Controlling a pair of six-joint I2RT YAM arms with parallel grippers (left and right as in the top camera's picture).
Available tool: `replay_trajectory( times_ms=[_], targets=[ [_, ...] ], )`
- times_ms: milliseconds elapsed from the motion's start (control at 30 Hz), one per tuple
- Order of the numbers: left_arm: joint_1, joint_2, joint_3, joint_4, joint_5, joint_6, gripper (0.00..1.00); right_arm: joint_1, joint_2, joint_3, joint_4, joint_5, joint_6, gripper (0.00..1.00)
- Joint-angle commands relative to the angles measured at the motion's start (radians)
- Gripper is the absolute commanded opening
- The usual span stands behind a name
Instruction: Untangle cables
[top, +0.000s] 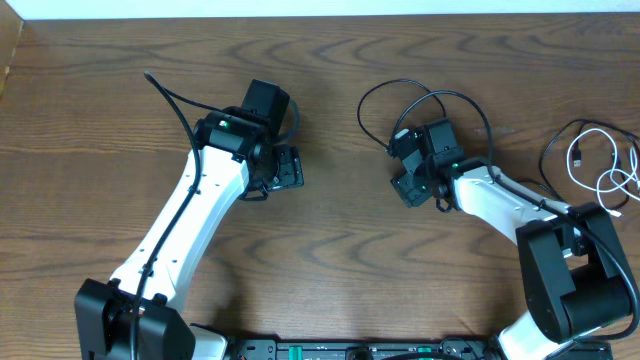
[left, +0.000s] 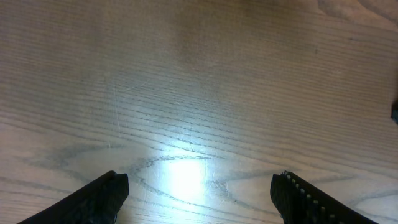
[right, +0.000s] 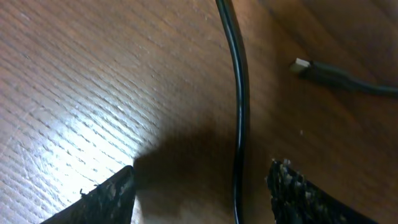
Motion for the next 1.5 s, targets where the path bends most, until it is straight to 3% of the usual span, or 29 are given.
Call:
replay_trajectory(
  times_ms=[0, 67, 167, 333, 567, 800, 1000, 1067, 1200, 1467],
  targets=[
    [0.002, 0.005, -0.005, -0.005, -0.009, -0.005, 0.79, 0.005, 0.007, -0.045, 0.015, 0.012, 0.0, 0.63],
    [0.002, 0.005, -0.005, -0.005, -0.009, -0.005, 0.8, 0.005, 0.007, -0.053, 0.013, 0.011, 0.038, 0.58],
    [0.002, 0.005, -0.005, -0.005, -0.009, -0.005, 0.79, 0.005, 0.007, -0.055, -0.007, -0.077, 0.114, 0.42],
    [0.002, 0.005, -0.005, -0.005, -0.009, -0.005, 0.79, 0.005, 0.007, -0.055, -0.017, -0.259, 0.243, 0.33],
    [0.002, 0.005, -0.005, -0.005, -0.009, -0.005, 0.79, 0.008, 0.007, -0.055, -0.032, -0.284, 0.311, 0.13],
    [0.002, 0.005, -0.005, -0.005, -0.009, -0.005, 0.79, 0.008, 0.007, -0.055, -0.053, -0.265, 0.311, 0.01],
    [0.002, 0.005, -0.005, -0.007, -0.009, -0.005, 0.79, 0.008, -0.003, -0.007, -0.069, -0.265, 0.311, 0.01],
    [0.002, 0.005, -0.005, -0.007, -0.009, -0.005, 0.79, 0.002, -0.016, 0.085, -0.167, -0.257, 0.311, 0.01],
    [0.002, 0.005, -0.005, -0.007, -0.009, -0.005, 0.79, -0.046, -0.046, 0.455, -0.522, -0.187, 0.311, 0.01],
    [0.002, 0.005, -0.005, -0.007, -0.009, -0.005, 0.79, -0.196, -0.089, 0.918, -0.729, -0.169, 0.311, 0.01]
  ],
)
